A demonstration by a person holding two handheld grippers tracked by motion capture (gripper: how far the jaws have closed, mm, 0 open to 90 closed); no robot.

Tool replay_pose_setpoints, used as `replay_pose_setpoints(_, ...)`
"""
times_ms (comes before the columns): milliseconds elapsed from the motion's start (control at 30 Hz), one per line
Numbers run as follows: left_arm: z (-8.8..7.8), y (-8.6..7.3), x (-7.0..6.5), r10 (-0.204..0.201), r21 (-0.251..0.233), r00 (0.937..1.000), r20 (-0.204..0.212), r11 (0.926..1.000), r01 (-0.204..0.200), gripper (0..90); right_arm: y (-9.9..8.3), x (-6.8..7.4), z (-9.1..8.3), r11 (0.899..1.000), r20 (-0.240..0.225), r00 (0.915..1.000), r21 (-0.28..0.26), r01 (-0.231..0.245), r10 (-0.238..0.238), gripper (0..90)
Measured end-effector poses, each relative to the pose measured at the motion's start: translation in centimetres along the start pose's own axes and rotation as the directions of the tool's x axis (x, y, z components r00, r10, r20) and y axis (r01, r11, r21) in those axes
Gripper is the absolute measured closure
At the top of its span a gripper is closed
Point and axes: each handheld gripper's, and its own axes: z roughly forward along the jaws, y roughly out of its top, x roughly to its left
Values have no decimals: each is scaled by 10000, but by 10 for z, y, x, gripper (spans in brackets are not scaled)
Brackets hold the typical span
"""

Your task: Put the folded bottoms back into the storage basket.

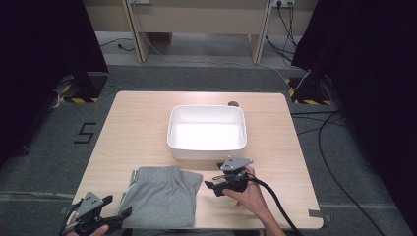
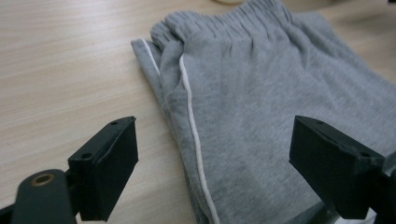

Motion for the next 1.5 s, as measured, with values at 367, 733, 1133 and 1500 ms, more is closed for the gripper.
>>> replay_pose_setpoints(367,1,-4,-12,188,511,9987,480,9985,-213,149,2,9,12,9999,-333,9994,128,91,-87,201)
replay_pose_setpoints(733,21,-13,-14,266,1220,9982,541,9920,-330,216,11,27,34,9983,-850,9953,308,490,-462,198)
replay_pose_setpoints(1133,34,-16,-15,545,1346,9972,513,9890,-610,332,15,35,75,9955,-1088,9939,903,304,-205,189)
replay_pose_setpoints(1500,53,-7,-31,972,1203,9891,1111,9866,-1105,387,10,29,67,9889,-751,9942,1208,861,-774,404)
